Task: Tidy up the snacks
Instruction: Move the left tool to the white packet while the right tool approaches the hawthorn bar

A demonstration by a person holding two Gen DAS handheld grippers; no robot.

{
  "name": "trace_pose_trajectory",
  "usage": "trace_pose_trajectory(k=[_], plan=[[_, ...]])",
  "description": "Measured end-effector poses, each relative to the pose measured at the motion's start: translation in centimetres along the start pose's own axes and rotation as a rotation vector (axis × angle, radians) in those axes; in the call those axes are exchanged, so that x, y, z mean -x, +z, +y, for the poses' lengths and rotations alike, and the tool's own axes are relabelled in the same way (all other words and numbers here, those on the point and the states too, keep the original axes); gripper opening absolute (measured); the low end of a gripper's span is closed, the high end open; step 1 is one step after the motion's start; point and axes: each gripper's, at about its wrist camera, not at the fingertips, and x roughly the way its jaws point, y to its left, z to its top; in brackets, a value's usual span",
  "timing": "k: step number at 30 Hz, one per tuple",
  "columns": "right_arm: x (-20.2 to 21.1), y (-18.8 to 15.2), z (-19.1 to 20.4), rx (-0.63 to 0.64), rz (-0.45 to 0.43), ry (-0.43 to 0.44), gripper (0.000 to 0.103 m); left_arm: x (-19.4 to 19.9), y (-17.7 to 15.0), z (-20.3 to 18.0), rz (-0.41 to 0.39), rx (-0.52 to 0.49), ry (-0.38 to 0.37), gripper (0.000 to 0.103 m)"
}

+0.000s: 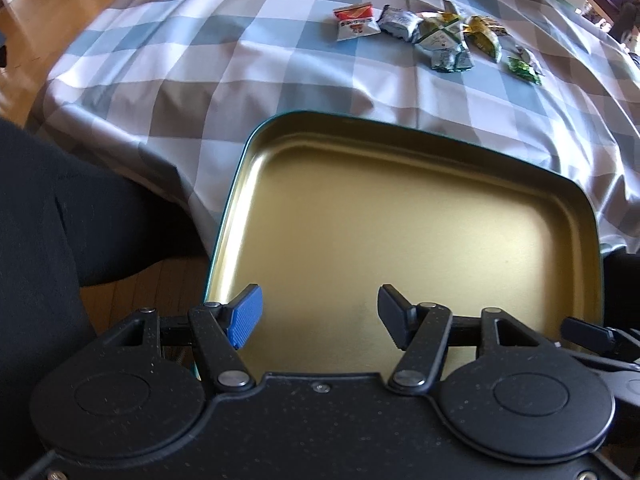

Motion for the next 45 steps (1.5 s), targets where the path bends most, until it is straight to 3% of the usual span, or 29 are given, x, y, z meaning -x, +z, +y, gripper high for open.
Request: trace_pose_trajectory(k=[10, 14, 22, 37, 45], plan=[[0.6, 3.1, 0.2, 0.104, 0.107, 0.089, 0.072, 1.2, 4.5, -0.5, 0.040, -0.038, -0.052, 0.063], [1.1, 5.6, -0.3, 0.112, 0.096, 0.104, 0.072, 1.4, 7.3, -0.6, 0.038, -0.051, -0.060, 0.063], [0.6, 12.2, -2.2, 0.069, 0.031, 0.064, 0.071, 0.4, 13.2, -1.0, -0.002, -0.063, -0.001, 0.063], [-5.3, 23.9, -4.4, -0.044, -0.009, -0.007, 0.069, -5.6, 22.6, -1.1, 0.023, 0.022, 0.024, 0.063], [-8.0, 29.8, -4.5, -0.084, -0.041, -0.022, 0.068, -8.3, 25.5, -1.1, 0.051, 0.053, 0.043, 0.064]])
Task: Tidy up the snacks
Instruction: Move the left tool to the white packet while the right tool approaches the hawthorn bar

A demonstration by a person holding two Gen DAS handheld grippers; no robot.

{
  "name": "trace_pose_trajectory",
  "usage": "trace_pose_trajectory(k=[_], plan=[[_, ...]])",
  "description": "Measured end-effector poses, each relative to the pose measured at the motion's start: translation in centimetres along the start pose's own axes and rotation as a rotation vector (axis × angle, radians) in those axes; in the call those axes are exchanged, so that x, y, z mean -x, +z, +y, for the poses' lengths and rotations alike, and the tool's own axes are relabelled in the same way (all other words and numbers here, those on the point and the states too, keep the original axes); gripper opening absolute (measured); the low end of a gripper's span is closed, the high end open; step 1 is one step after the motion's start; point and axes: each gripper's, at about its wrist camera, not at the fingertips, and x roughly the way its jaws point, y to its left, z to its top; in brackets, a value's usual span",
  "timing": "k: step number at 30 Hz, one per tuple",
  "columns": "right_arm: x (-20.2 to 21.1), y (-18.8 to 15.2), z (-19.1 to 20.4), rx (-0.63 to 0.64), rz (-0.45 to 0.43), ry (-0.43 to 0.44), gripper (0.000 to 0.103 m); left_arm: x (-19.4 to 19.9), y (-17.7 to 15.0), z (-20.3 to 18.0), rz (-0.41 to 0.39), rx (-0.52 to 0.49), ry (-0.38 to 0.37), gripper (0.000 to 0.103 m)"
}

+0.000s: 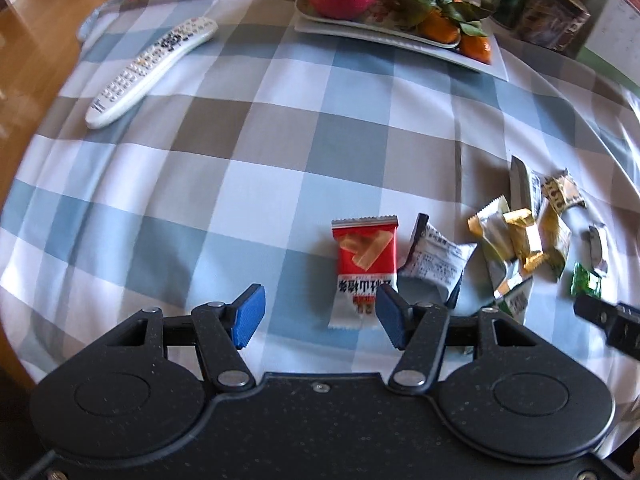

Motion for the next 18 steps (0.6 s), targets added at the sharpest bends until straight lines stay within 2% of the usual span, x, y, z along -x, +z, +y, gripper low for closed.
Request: trace_pose_trajectory(k=[8, 13, 18], plan=[[-2.8, 3.1, 1.2, 0.042, -0.009, -0.019, 0.068, -1.0, 0.9, 0.1, 0.052, 0.016, -0.016, 0.064], [-4.2, 3.8, 1.0, 0.013, 0.000, -0.002, 0.068, -1.6, 0.8, 0.3, 0.090, 0.027, -0.023, 0.064], [-5.2, 4.3, 1.1, 0.017, -0.015, -0.020, 0.068, -1.9, 0.7, 0.6, 0.102, 0.041, -0.030, 0.064]])
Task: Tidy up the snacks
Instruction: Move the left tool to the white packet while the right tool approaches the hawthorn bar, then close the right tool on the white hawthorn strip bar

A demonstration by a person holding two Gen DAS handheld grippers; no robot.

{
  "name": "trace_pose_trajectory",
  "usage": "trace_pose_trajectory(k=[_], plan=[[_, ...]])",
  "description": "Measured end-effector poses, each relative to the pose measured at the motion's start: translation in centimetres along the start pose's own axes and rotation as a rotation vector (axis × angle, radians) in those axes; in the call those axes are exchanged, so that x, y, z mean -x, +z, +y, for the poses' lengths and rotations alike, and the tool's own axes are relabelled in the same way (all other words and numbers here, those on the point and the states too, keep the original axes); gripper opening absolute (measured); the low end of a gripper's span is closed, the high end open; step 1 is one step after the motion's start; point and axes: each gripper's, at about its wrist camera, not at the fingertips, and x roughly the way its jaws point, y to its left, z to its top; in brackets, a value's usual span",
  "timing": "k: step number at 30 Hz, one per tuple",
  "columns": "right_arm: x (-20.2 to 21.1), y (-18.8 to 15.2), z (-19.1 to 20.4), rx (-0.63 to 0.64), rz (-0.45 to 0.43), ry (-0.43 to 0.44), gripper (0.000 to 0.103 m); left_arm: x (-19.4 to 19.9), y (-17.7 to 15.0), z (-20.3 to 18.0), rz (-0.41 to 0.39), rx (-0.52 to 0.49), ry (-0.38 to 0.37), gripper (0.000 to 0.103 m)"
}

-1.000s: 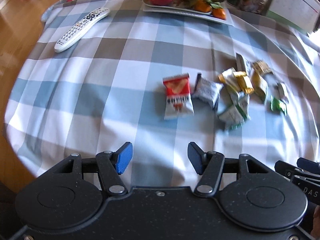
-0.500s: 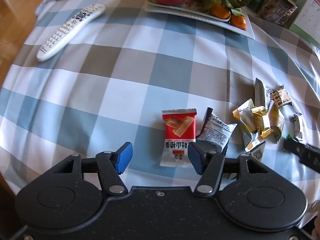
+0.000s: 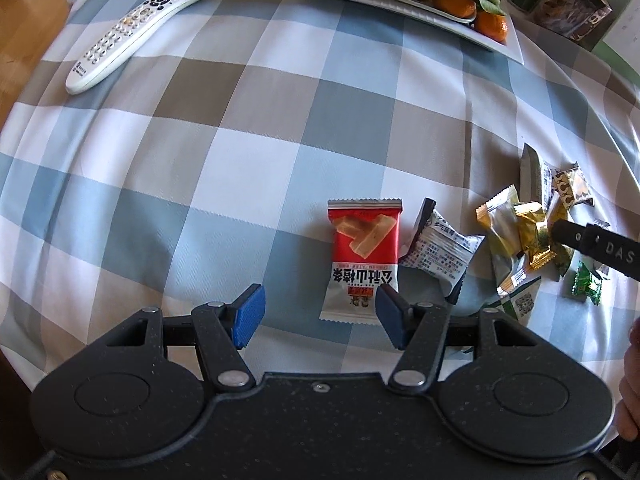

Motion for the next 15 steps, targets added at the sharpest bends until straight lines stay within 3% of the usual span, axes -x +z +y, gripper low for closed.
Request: trace_pose_trajectory(k=[9, 15], plan=[[-1.5, 0.6, -0.5, -0.086, 0.042, 0.047, 0.069, -0.5, -0.1, 0.3, 0.014, 0.008, 0.007, 0.064], [-2.1, 0.7, 0.2, -0.099, 0.050, 0.035, 0.072, -0.5, -0.1, 0.3, 0.009, 0.008, 0.008, 0.064]])
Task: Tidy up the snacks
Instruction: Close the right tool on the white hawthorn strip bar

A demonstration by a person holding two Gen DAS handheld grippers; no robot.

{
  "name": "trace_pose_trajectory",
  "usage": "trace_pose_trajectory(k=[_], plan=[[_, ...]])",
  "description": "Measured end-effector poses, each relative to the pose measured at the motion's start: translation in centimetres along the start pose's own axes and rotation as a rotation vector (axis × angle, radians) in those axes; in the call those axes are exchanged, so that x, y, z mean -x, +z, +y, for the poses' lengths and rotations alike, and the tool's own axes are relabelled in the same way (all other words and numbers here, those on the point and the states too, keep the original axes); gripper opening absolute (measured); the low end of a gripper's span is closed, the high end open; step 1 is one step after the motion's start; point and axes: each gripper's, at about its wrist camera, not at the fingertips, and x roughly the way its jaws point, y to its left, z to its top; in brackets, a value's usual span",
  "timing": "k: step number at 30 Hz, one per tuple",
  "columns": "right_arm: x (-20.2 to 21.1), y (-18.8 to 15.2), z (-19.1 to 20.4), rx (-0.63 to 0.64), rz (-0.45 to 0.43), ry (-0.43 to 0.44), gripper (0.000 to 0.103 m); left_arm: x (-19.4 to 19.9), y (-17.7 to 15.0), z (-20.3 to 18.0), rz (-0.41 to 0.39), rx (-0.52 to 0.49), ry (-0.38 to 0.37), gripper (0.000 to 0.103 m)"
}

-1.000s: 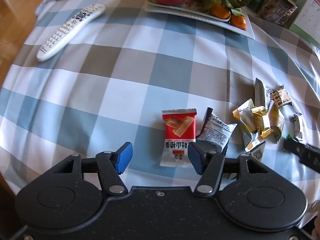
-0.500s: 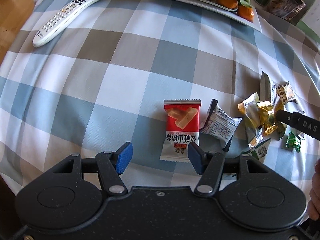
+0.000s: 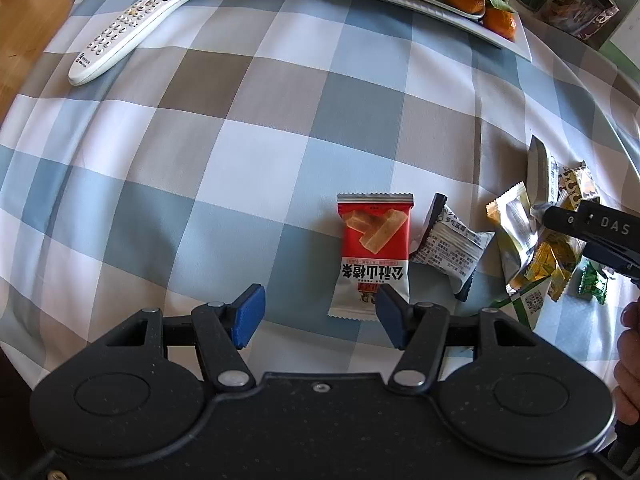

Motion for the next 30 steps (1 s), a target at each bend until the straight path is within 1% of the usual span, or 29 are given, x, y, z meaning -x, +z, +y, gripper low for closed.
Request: trace_pose_trajectory(k=[3, 7, 11, 12, 20, 26, 30], plan=[[0.1, -0.2, 0.3, 0.011, -0.004, -0.015, 0.071, 0.0, 0.1, 0.1, 0.001, 0.004, -0.002, 0.064], [0.3, -0.3, 0.0, 0.012, 0.003, -0.036, 0.061, 0.2, 0.2, 0.3, -0.005, 0.008, -0.005, 0.064], [0.7, -0.4, -0.5, -0.007, 0.007, -0.033, 0.058, 0.2, 0.4, 0.5, -0.012, 0.013, -0.007, 0.064], [0.9, -0.4, -0.6, -0.008, 0.004, -0.031, 0.055, 0.2, 0.5, 0.5, -0.015, 0.014, -0.008, 0.064], [1.8, -0.8, -0.9, 0.004, 0.015, -0.017, 0.054, -0.1, 0.6, 0.1, -0.027, 0.012, -0.020, 0.064], [2.3, -1.2, -1.8, -0.013, 0.066, 0.023, 0.054, -0.5, 0.8, -0.5, -0.044, 0.012, -0.065, 0.064], [2.5, -1.5, -2.1, -0.016, 0.077, 0.039, 0.054, -1.1, 1.0, -1.0, -0.055, 0.015, -0.067, 0.064]])
